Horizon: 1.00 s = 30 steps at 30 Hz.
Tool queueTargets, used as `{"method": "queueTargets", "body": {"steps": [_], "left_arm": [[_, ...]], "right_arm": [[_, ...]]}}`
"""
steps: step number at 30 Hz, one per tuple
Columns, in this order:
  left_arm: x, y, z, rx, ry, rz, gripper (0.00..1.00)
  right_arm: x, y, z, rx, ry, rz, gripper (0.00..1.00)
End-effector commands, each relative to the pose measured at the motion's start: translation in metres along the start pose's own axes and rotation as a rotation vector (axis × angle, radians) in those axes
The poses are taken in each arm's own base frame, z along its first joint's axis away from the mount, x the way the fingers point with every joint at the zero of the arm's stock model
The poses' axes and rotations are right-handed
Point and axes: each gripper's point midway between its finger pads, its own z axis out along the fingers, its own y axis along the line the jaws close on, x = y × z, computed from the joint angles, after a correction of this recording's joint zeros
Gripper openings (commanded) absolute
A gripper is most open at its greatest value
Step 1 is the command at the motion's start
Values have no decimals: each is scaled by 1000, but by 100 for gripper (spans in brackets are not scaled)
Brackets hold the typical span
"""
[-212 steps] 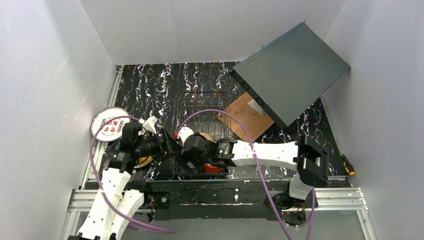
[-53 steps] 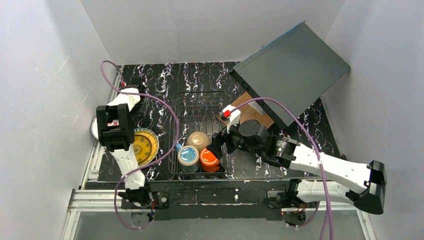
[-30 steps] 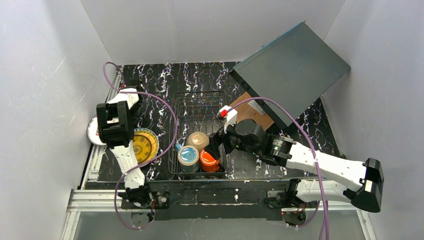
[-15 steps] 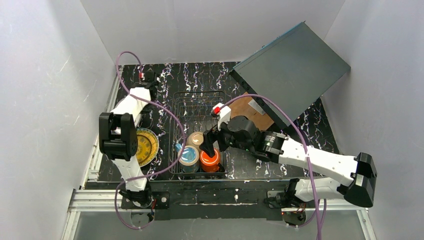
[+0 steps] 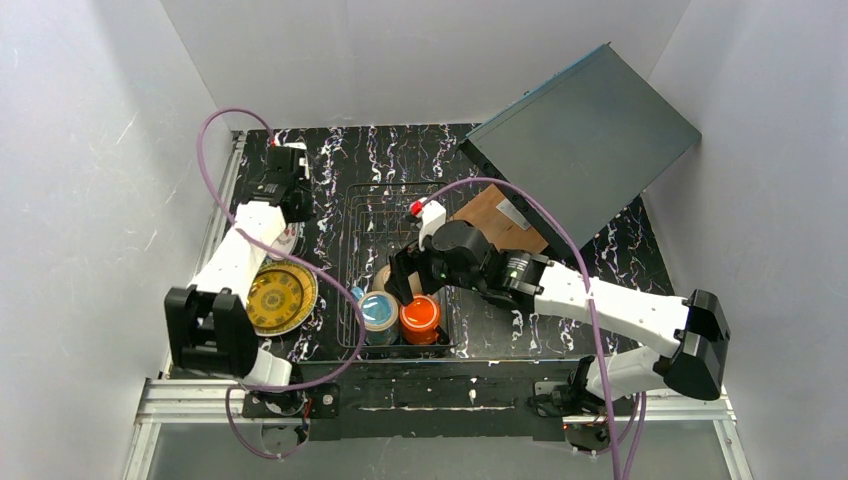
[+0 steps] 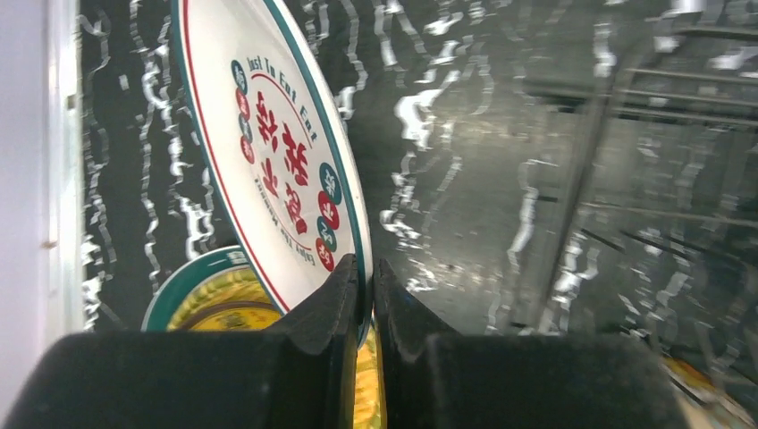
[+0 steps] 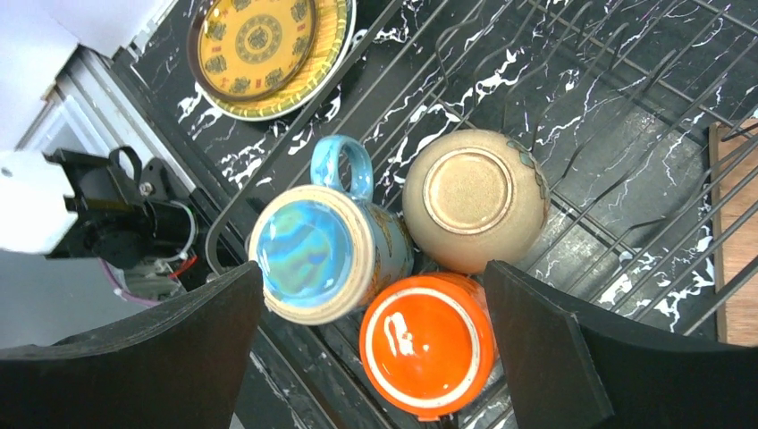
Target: Load the mixed dishes into the dish rack
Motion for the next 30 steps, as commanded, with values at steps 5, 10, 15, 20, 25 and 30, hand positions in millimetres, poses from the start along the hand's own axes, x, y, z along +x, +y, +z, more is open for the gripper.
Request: {"method": "queueTargets", "body": {"steps": [5,10,15,20,25,30], "left_arm": [[-32,-33,-61,293,-275,-100,0],[-50,-36,-109,399,-450,-253,0],[-64,-57,-205,713,-360,-726,0],[-56,-116,-246,1050,-137,-913,0],[-44,-144,-266,1145,-40,-931,0],[-30,-170,-276,1194,68,-929,0]], "right_arm": [[-36,0,0,61,-54,99,100],[-51,-14,2,173,-90,117,100],[-97,11,-13,148,-248,-19,100],[-121,32,-32,294,-377,-229,100],[-122,18,-37,431,-393,-286,100],[-116,-8,-35,634,-375,-379,100]]}}
